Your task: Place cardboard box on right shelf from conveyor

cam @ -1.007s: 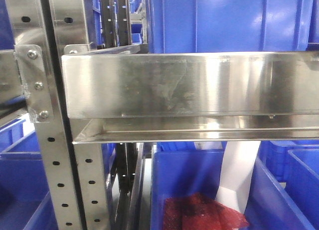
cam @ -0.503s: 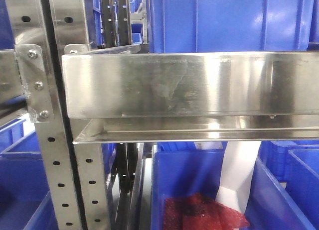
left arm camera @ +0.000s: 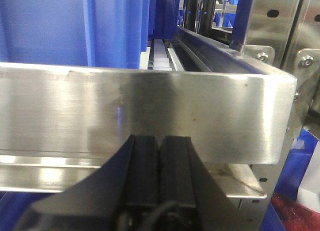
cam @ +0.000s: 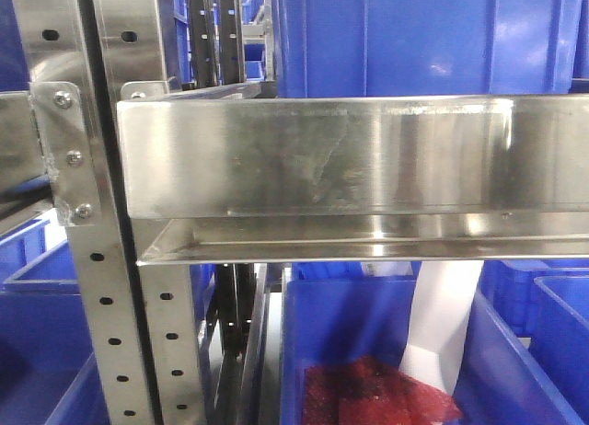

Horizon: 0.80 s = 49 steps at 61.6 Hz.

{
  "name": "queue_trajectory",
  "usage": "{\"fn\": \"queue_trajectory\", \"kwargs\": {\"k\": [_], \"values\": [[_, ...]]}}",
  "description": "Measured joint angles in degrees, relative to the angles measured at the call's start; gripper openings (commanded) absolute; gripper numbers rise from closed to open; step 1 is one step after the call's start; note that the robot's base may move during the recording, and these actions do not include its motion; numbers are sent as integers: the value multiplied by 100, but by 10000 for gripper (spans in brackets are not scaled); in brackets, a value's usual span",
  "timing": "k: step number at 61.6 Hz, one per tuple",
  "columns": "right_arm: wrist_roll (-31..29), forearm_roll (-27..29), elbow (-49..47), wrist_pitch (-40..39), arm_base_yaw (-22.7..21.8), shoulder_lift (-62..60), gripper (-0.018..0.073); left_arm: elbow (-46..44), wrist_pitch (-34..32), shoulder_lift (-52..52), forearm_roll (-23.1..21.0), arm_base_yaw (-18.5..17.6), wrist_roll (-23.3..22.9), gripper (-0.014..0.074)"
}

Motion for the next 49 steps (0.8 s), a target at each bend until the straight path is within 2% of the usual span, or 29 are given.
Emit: {"fn": "queue_trajectory", "kwargs": {"k": [13, 27, 33, 49], "values": [[-796, -64, -43, 12, 219, 1000, 203, 0, 0, 0, 0, 0, 0, -116], [-2012, -64, -43, 103, 231, 1321, 202, 0, 0, 0, 0, 0, 0, -116], [-2309, -17, -43, 103, 231, 1329, 202, 0, 0, 0, 0, 0, 0, -116], [-2466, 940, -43, 332, 231, 1329, 202, 0, 0, 0, 0, 0, 0, -116]]}}
